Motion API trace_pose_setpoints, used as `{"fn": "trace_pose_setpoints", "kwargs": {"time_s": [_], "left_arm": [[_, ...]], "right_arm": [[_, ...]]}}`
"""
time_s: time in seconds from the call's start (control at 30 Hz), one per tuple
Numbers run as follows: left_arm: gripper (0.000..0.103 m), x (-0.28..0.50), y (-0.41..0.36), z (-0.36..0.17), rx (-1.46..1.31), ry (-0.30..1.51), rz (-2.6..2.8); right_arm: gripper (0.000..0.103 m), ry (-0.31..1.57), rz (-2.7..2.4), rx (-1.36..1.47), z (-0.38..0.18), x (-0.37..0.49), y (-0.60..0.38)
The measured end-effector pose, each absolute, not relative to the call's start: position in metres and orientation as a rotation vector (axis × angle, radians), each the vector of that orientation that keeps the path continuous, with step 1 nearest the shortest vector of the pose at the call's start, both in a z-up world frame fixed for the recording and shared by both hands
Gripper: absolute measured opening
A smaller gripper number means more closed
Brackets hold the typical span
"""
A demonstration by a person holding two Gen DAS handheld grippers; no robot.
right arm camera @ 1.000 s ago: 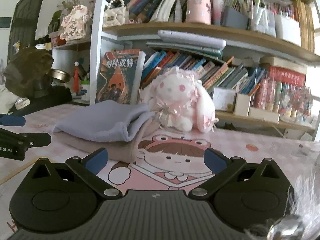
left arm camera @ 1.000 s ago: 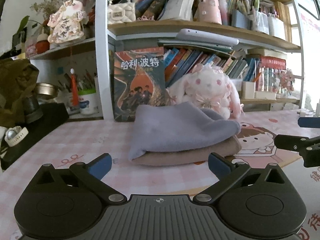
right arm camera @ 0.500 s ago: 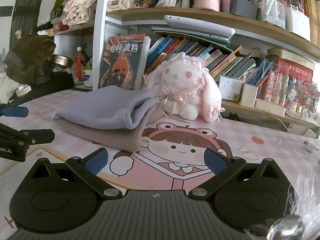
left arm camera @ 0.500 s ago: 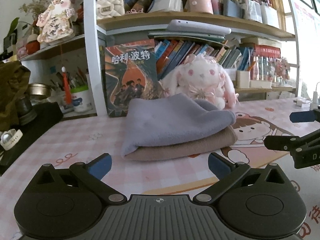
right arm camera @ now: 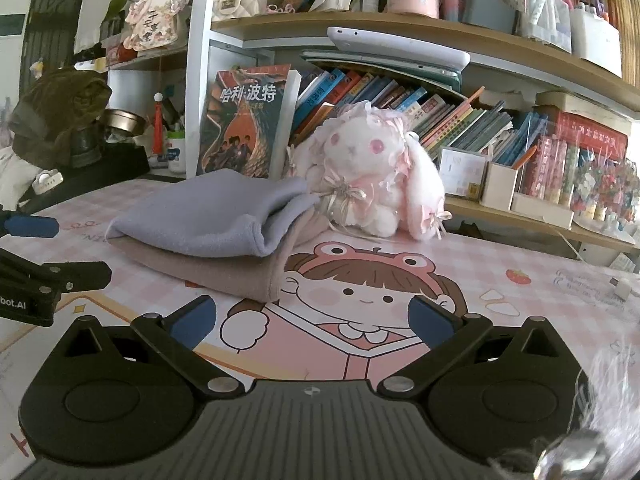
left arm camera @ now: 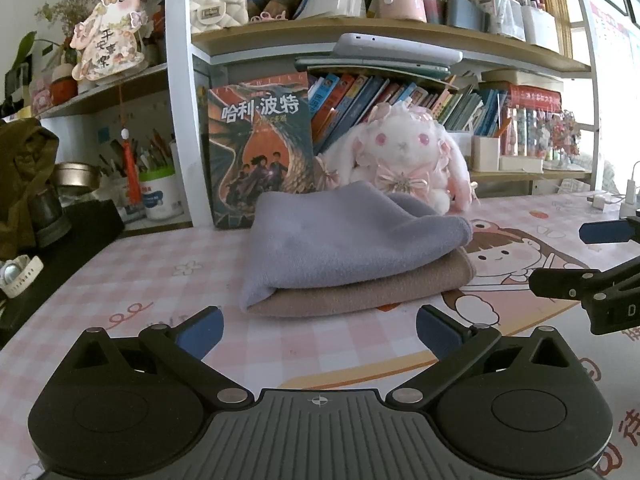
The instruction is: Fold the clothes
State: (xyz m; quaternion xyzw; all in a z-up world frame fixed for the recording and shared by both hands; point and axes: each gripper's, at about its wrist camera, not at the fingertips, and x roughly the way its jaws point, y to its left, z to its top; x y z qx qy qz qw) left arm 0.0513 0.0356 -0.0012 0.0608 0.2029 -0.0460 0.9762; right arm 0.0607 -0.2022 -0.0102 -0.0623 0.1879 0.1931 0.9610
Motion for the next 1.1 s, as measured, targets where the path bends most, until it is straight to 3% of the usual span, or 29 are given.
{"fn": "trace_pose_setpoints", "kwargs": {"time_s": [1.1], "left_arm": [[0.103, 0.0514, 0.0373, -0.0015, 0.115, 0.411, -0.090]], "right_arm": [[0.103, 0.387, 0.398, -0.123, -0.0112, 0.0634, -0.2029]]}}
